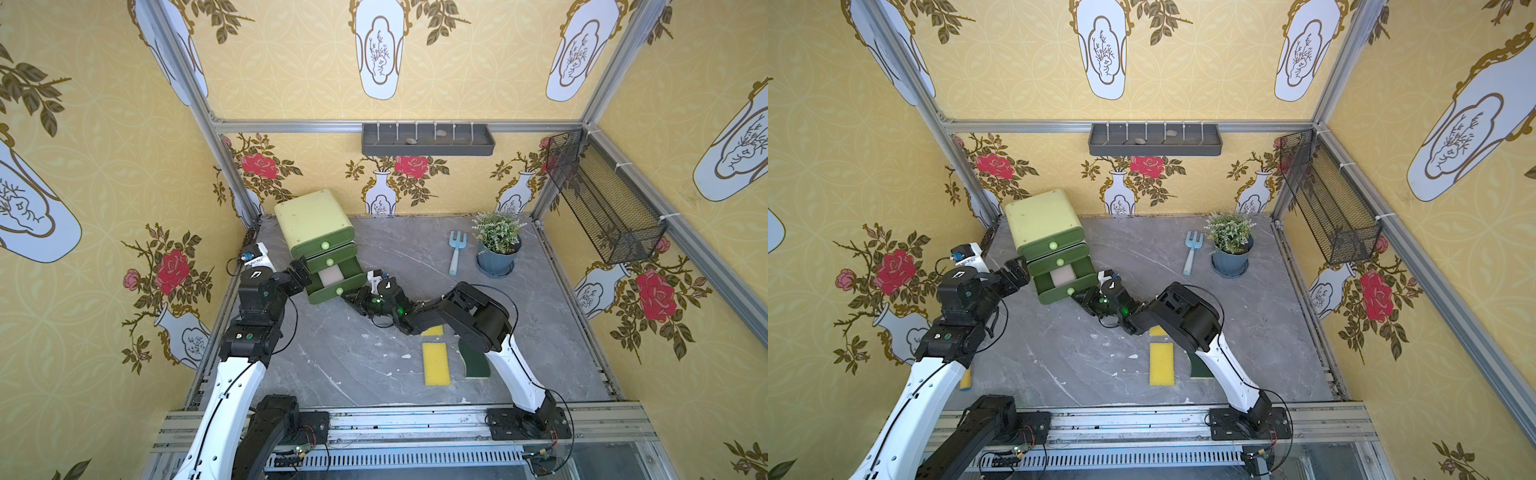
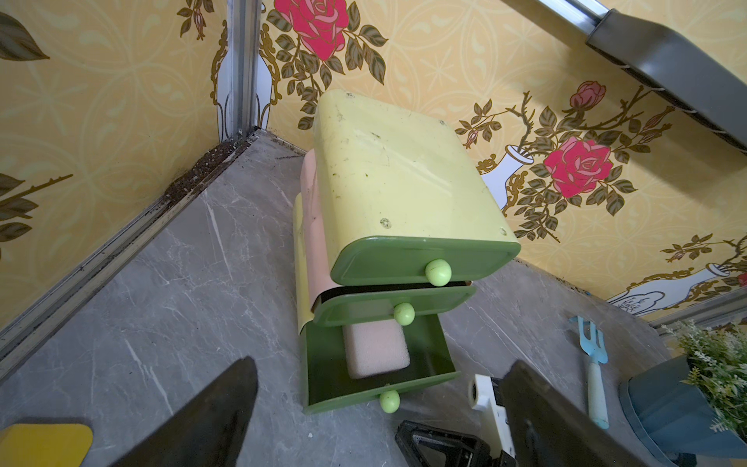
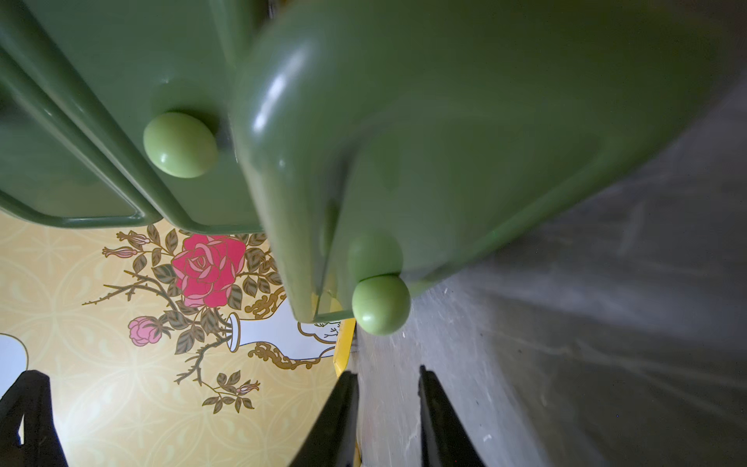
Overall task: Take the sponge out of the drawer
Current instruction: Open the drawer in the storage box.
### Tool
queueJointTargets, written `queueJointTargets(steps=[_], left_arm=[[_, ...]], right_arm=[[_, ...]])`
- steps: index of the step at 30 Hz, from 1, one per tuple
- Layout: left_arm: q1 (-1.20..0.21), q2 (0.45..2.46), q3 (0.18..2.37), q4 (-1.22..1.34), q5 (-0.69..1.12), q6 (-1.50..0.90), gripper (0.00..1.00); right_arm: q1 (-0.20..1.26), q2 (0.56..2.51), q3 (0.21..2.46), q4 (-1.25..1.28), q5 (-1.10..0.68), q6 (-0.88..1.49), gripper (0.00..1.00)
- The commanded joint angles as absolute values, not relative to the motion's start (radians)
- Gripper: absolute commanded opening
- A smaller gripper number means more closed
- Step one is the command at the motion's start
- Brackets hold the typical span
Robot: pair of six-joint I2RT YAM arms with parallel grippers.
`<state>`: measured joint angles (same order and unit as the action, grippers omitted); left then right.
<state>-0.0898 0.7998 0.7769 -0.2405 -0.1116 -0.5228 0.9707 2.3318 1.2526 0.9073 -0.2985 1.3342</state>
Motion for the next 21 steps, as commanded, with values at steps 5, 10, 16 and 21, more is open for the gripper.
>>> queueJointTargets(steps=[5, 10, 16, 21], left_arm=[[-0.088, 0.802, 0.771, -0.218, -0.111, -0.511, 0.99], [-0.087, 0.801, 0.772, -0.218, -0.109, -0.512, 0.99], [-0.088, 0.801, 0.769, -0.216, -0.108, -0.512, 0.99], [-0.087, 0.801, 0.771, -0.216, -0.106, -0.512, 0.99]], right_arm=[[0.979, 2.304, 1.264, 0.857, -0.26, 1.278, 0.44], [0.973, 2.233, 1.243, 0.764, -0.194, 1.167, 0.52], [0.948, 2.136, 1.247, 0.584, -0.117, 1.002, 0.67], [0.904, 2.098, 1.327, 0.334, -0.07, 0.846, 0.73]])
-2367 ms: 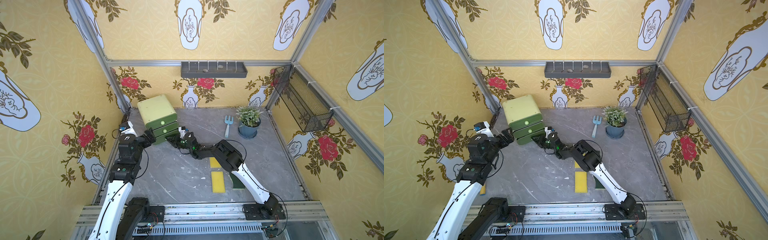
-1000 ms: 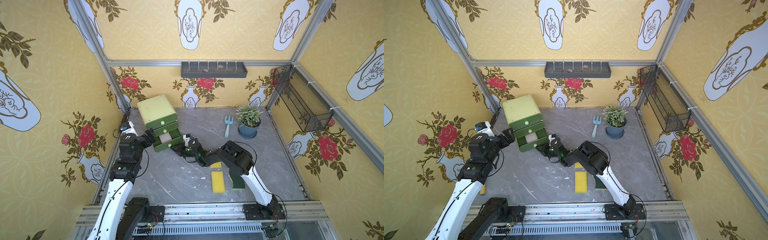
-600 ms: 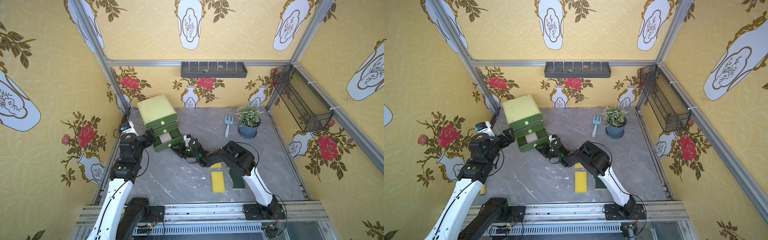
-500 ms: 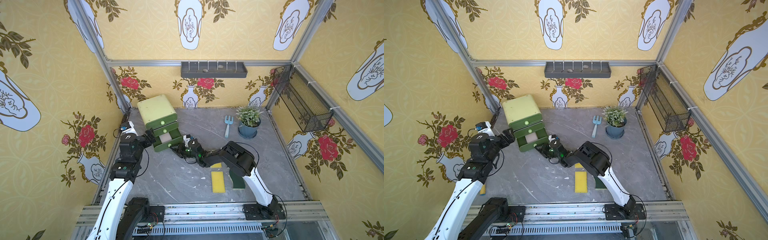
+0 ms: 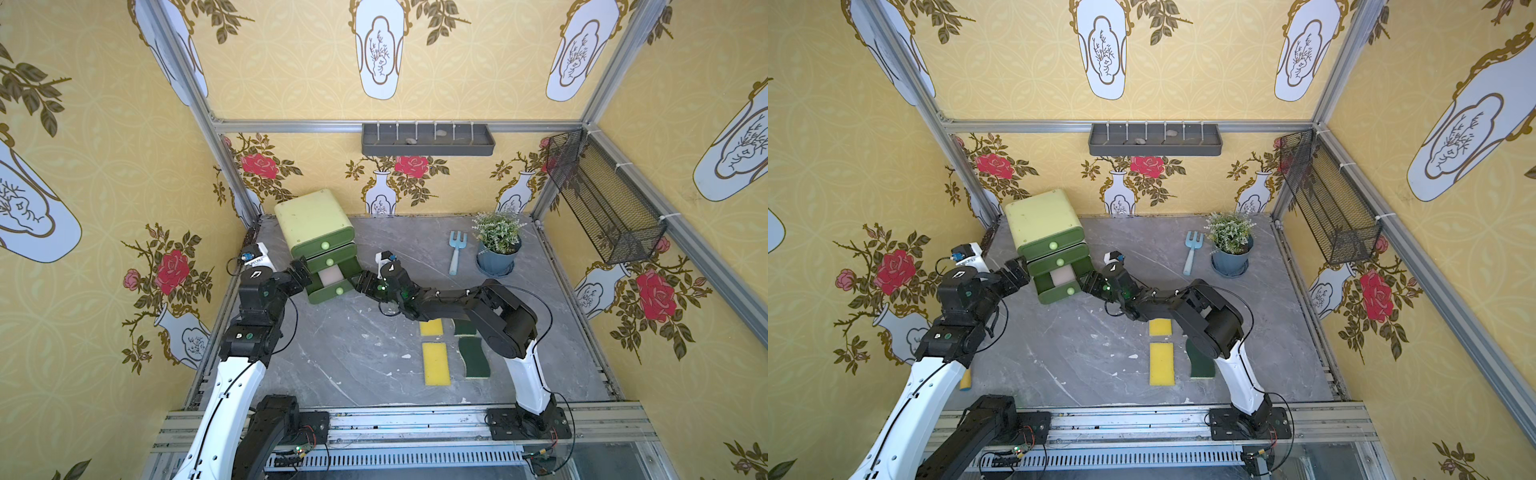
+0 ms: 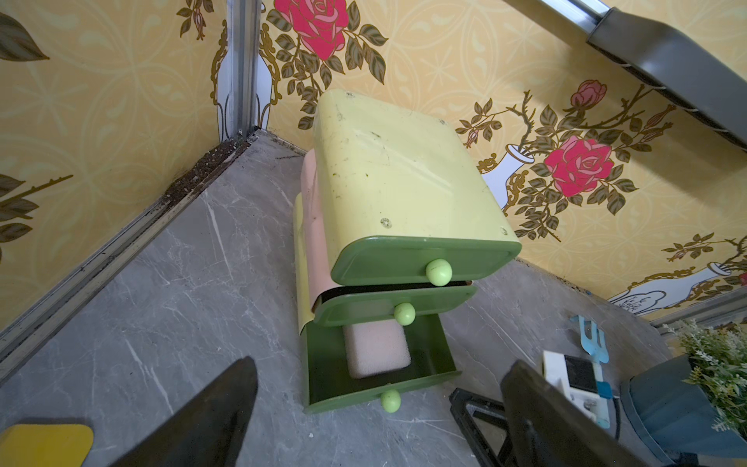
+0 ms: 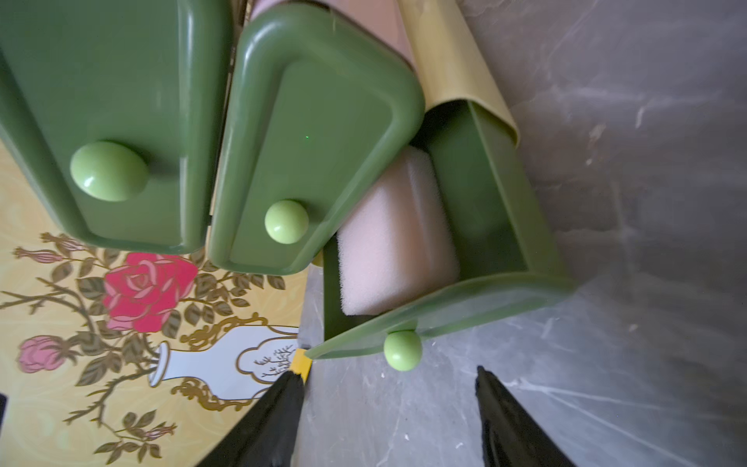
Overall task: Take the sponge out of the drawer
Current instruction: Open the drawer in the storage box.
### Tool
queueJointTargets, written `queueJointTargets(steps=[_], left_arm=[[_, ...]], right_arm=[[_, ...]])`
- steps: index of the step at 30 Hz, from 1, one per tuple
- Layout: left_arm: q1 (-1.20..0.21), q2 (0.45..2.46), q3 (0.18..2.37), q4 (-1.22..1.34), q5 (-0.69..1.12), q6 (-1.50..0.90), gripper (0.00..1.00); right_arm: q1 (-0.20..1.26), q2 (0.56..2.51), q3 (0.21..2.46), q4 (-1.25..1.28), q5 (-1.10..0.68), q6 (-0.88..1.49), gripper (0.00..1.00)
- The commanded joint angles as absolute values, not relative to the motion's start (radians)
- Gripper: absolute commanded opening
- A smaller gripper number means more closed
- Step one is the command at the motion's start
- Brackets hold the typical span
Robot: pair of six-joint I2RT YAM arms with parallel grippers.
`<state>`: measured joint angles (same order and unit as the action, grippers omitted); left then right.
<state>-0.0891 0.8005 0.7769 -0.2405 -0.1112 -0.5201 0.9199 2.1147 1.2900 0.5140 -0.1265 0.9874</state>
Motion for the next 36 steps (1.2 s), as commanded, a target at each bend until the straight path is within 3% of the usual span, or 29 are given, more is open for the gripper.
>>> queueJointTargets(steps=[1, 5, 23, 36], left_arm=[[-0.088, 0.8, 0.769, -0.216, -0.105, -0.512, 0.99], [-0.088, 0.801, 0.77, -0.215, -0.106, -0.512, 0.99], [-0.087, 0.802, 0.769, -0.215, -0.103, -0.512, 0.99], [-0.085, 0.804, 0.77, -0.215, -0.104, -0.512, 0.99]], right_arm=[[0.897, 2.099, 1.346, 0.296, -0.055, 0.819, 0.74], [0.862, 2.131, 1.436, 0.164, -0.043, 0.745, 0.76], [0.828, 2.3, 1.677, 0.046, -0.155, 0.692, 0.72], [0.834, 2.309, 1.695, -0.02, -0.143, 0.652, 0.59]])
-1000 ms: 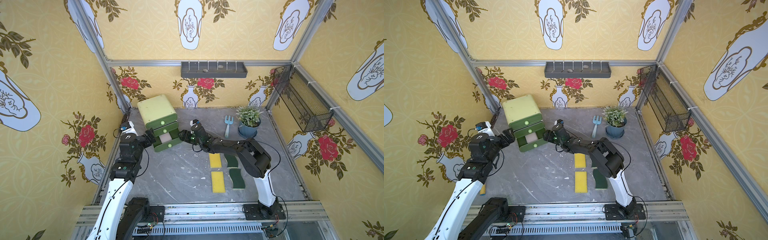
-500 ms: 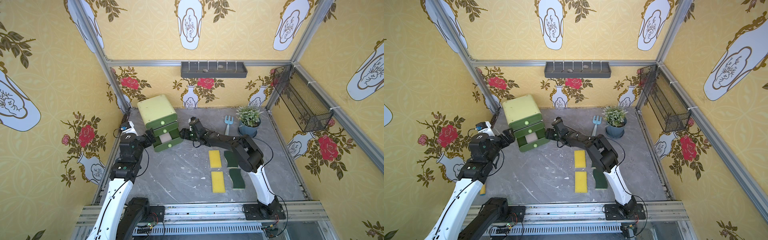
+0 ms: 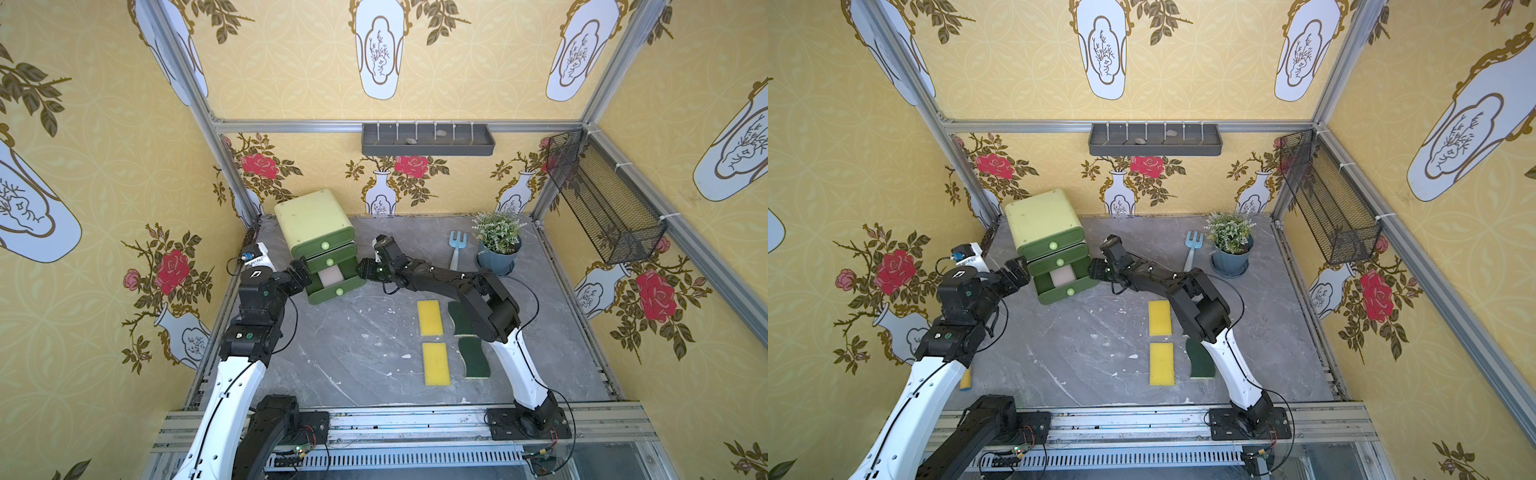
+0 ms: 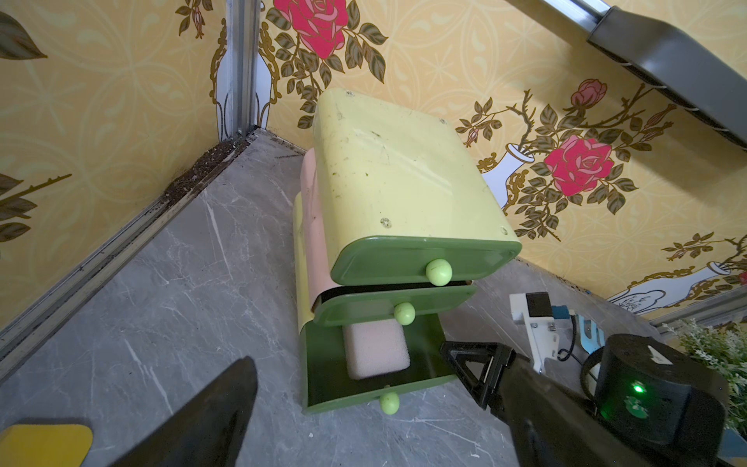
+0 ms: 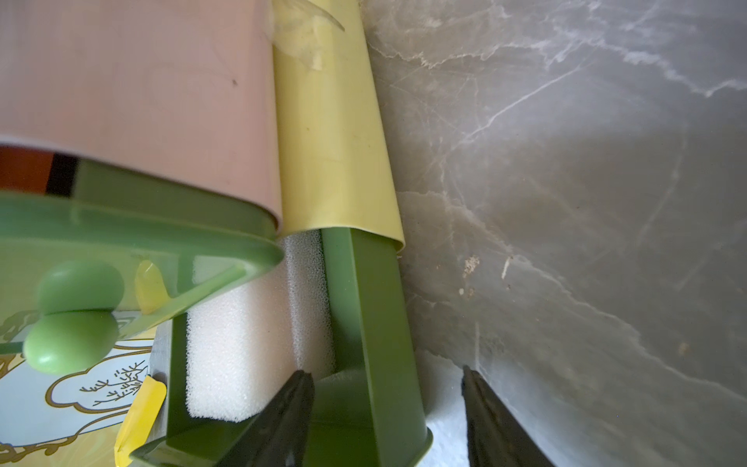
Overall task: Take the sponge out of the drawer
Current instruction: Open the drawer in the storage box.
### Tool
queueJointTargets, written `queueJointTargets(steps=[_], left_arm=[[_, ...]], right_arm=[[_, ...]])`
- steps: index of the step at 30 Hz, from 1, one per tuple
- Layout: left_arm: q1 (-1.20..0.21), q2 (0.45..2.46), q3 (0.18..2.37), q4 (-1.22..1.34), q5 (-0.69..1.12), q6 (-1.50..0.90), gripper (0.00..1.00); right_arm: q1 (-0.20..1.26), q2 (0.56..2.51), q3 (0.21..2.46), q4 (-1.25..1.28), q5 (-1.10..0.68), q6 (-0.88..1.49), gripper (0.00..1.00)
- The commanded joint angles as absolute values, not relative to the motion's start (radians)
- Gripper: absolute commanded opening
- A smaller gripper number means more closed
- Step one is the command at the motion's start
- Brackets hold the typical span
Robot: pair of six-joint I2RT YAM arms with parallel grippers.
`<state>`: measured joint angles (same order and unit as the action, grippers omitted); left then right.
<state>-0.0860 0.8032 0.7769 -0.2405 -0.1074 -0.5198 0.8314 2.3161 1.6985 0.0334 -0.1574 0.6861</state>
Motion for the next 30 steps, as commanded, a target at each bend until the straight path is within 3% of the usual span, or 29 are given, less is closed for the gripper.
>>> queueJointTargets(steps=[1, 23, 30], left_arm=[[-0.084, 0.804, 0.769, -0.215, -0.105, -0.512, 0.99], [-0.084, 0.813, 0.77, -0.215, -0.098, -0.512, 0.99], [-0.084, 0.817, 0.769, -0.216, -0.101, -0.511, 0.99]], right_arm=[[0.835, 2.306, 1.694, -0.028, -0.135, 0.645, 0.59], [0.86, 2.202, 1.581, -0.084, -0.124, 0.525, 0.58], [0.86, 2.17, 1.604, -0.069, -0.14, 0.519, 0.67]])
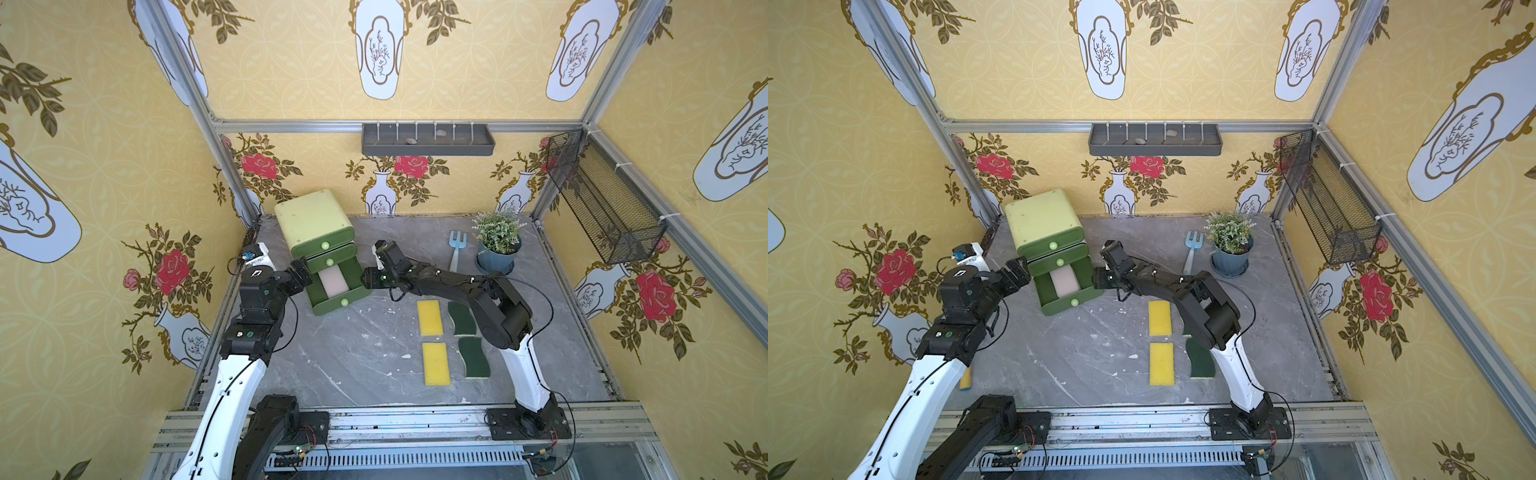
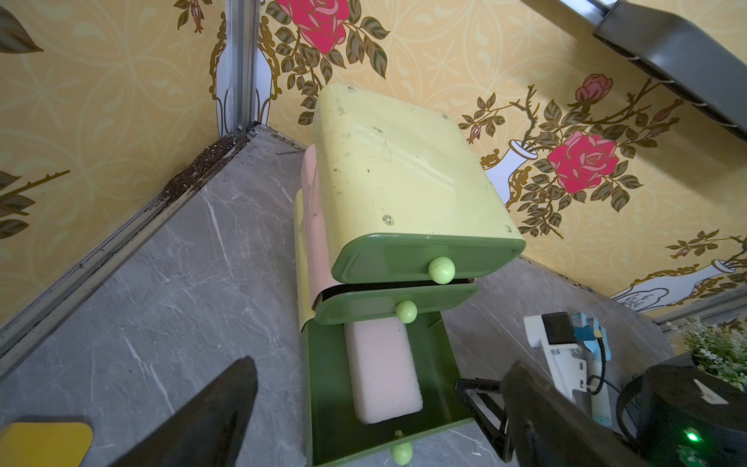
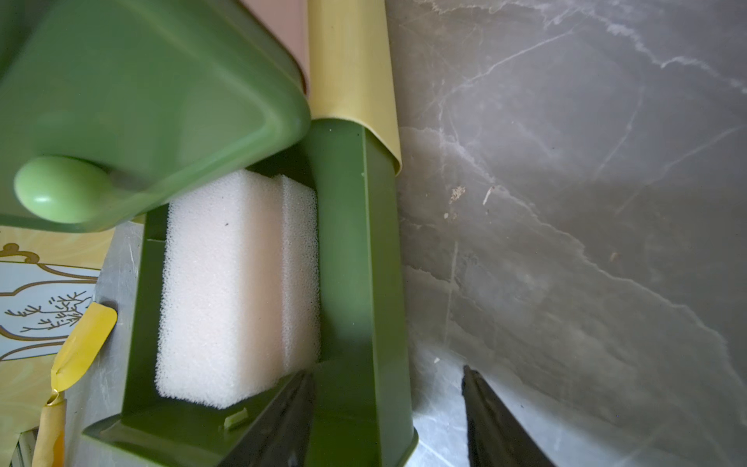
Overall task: Take the sponge out of the drawer
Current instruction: Open the drawer in the storage box, then pick up the sponge from the drawer.
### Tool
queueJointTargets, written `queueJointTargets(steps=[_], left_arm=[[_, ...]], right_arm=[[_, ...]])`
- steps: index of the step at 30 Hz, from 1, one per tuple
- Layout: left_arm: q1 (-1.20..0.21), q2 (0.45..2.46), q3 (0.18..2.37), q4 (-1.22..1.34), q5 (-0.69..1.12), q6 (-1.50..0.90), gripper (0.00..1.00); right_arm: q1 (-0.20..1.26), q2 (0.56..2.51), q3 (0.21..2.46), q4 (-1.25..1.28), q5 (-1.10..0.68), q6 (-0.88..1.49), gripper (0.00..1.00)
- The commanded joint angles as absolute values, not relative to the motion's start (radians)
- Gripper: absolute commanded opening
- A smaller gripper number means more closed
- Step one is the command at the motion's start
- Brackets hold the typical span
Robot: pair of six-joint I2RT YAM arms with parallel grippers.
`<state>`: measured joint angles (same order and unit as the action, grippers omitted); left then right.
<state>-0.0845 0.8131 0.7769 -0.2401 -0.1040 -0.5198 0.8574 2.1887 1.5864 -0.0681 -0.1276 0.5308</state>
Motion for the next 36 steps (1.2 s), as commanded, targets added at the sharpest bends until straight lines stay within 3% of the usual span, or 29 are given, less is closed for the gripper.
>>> queueJointTargets(steps=[1, 10, 19, 29, 36], left_arm=[[-0.083, 0.819, 0.77, -0.215, -0.099, -0.512, 0.99], [-0.083, 0.864, 0.782, -0.229, -0.081, -0.511, 0.99], [-0.091, 1.009, 0.835, -0.307, -0.054, -0.538, 0.96], [-0.263, 1.194, 0.933, -0.407, -0.205, -0.554, 0.96], [-0.351, 1.336, 1.028, -0.475, -0.318, -0.601, 0.98]], right_arm=[[0.86, 2.166, 1.61, -0.07, -0.14, 0.517, 0.67], [0.86, 2.054, 1.568, -0.046, -0.099, 0.475, 0.76], [0.854, 1.789, 1.315, 0.037, -0.024, 0.371, 0.81], [0.827, 1.505, 0.908, 0.241, 0.103, 0.308, 0.87], [0.814, 1.407, 0.736, 0.387, 0.159, 0.273, 0.92]])
